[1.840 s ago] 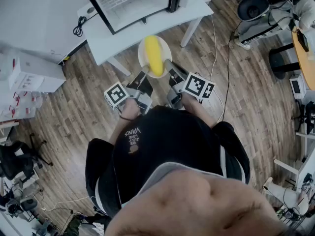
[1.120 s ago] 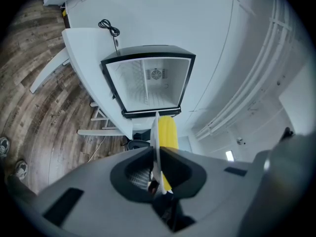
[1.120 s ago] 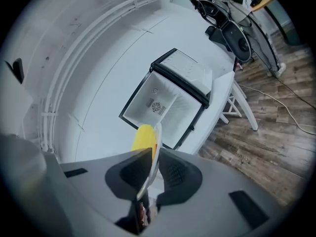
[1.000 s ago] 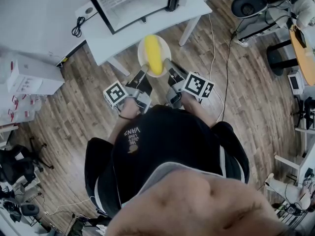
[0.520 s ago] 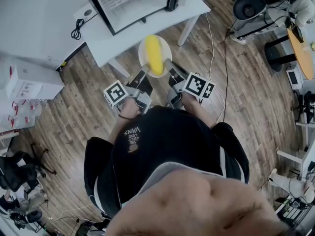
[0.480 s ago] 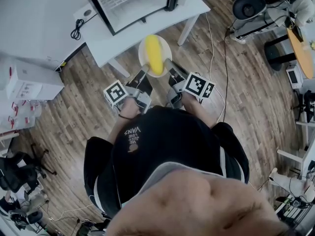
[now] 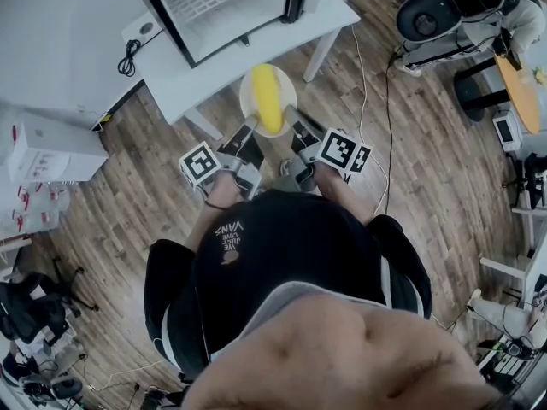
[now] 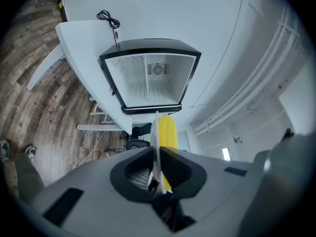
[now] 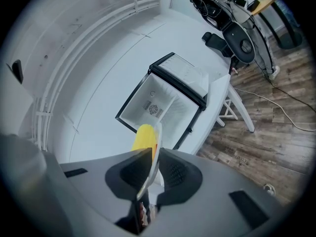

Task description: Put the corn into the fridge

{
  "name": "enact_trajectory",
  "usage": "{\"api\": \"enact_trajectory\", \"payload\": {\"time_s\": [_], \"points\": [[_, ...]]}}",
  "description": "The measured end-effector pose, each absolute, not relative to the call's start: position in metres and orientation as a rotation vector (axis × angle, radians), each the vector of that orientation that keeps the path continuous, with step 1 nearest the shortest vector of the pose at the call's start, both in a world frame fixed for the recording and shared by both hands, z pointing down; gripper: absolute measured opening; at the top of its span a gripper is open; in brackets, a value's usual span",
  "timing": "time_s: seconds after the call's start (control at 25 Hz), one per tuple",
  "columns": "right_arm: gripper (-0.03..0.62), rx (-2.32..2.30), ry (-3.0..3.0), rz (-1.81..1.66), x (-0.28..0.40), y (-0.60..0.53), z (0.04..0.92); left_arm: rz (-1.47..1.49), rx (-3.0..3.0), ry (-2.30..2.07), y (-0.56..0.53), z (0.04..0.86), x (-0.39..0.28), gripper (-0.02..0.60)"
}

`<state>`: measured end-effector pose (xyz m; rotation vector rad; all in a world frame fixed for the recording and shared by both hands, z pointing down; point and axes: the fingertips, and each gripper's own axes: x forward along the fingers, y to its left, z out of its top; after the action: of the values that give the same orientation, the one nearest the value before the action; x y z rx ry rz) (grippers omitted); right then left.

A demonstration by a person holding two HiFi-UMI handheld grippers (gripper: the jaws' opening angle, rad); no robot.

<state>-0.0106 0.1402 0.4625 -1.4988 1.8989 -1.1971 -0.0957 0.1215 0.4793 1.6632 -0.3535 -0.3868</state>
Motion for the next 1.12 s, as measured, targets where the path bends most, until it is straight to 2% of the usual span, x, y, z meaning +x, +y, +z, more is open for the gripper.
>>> {"api": "enact_trajectory", "payload": {"time_s": [1.12], "points": [[0.046,-1.353,2.048,-1.251,0.069,0.045,0.465,-0.5,1.66,-0.497,0.04,0.48,-0.019,0.046]]}}
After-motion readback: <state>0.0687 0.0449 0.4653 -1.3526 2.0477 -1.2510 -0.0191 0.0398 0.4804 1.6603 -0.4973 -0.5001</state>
